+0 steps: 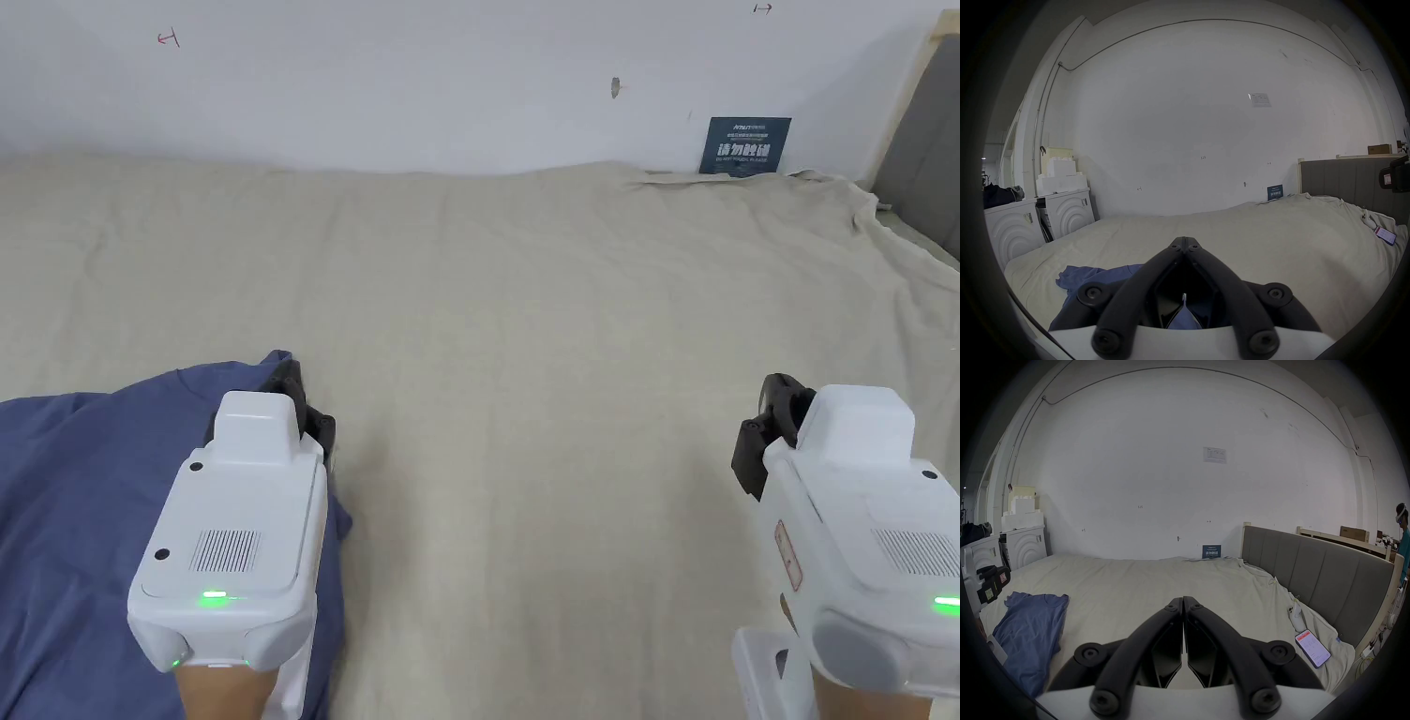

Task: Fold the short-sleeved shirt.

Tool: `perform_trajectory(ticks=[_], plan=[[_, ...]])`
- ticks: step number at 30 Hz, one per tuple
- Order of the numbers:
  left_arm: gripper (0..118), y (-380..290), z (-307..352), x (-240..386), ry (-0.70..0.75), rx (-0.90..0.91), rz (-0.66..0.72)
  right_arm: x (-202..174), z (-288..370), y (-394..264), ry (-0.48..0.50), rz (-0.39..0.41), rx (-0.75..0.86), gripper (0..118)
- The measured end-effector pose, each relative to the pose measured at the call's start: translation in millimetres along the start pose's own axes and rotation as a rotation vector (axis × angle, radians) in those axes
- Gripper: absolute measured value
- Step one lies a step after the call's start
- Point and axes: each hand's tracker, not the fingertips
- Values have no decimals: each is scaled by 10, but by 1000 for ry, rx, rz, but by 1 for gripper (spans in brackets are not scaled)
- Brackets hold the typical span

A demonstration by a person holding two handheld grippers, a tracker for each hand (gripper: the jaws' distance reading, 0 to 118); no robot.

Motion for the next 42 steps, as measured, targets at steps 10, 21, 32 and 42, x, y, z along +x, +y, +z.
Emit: perform_trajectory(ticks=[10,21,32,42], plan=[[0,-17,8,-12,4,-3,4,22,2,19,1,5,3,0],[0,-14,13,-43,6,-2,7,78,-36,10,7,12,7,0],[0,-25,48,-283,55,-5,21,-1,-144,45,42,32,26,0],[0,-76,340,-1150,265,-23,13,-768,-361,152,223,38,57,0]])
